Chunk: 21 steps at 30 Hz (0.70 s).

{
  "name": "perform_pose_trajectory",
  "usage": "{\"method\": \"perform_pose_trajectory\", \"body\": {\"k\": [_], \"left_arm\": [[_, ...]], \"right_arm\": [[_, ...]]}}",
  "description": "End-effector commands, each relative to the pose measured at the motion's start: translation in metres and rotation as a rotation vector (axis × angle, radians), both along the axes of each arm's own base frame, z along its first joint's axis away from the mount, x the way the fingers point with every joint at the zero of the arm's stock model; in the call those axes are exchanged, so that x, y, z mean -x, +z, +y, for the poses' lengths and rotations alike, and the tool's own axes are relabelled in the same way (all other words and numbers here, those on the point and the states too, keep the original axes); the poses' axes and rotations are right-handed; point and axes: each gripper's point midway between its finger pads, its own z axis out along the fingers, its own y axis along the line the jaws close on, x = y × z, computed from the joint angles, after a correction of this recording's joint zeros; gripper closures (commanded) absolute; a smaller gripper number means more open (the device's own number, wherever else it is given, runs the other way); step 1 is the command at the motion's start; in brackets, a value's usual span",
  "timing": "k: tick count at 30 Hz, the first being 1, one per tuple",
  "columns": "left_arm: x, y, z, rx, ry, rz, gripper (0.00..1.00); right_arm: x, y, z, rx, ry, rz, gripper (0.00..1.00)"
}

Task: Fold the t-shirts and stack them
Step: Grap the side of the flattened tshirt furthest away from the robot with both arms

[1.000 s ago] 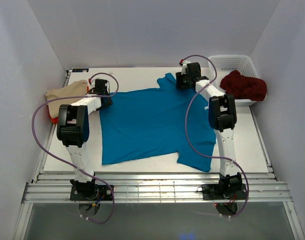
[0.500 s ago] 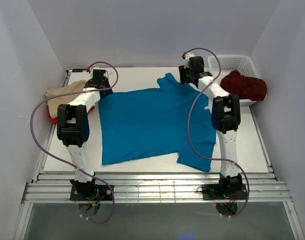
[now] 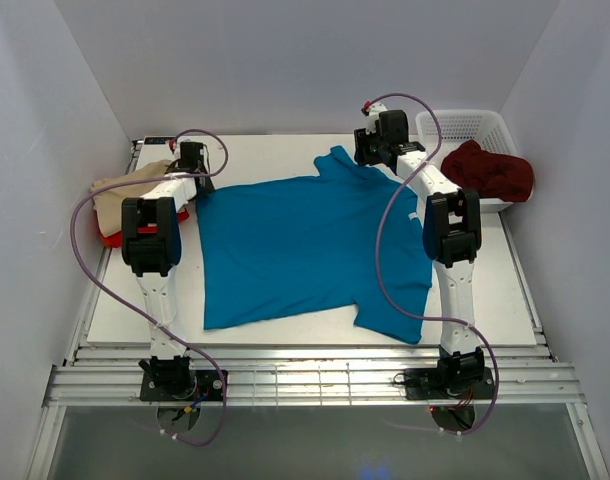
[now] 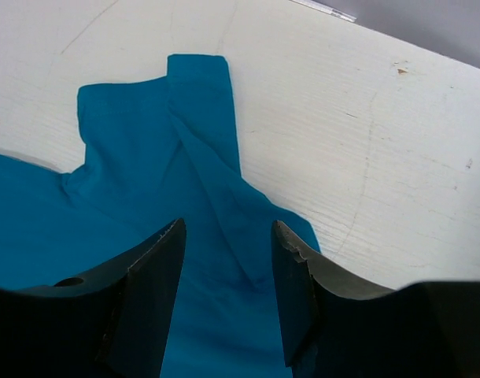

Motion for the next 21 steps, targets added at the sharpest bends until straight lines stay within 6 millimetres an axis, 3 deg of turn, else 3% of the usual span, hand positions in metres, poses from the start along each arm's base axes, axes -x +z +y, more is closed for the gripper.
{"method": "perform_pose_trajectory", "body": {"k": [1,7,16,21], "left_arm": [[-0.005,0.029,0.005,-0.007,0.025,-0.056,0.44],[-0.004,0.025,0.004,-0.011,0.010,-0.059,0.44],[-0.009,0.020,0.003,-0.013,-0.002,-0.056,0.44],[-0.010,0.021,0.003,-0.011,-0.002,-0.058,0.44]], "right_arm": [[-0.003,0.008,0.014,-0.054,0.050,-0.024,0.46],[-0.014,-0.009,0.028,-0.112,0.081,-0.030,0.46],[-0.022,-0.051,0.038,-0.148,0.090,0.008,0.46],[-0.029,-0.048,0.038,-0.148,0.086,-0.022,0.46]]}}
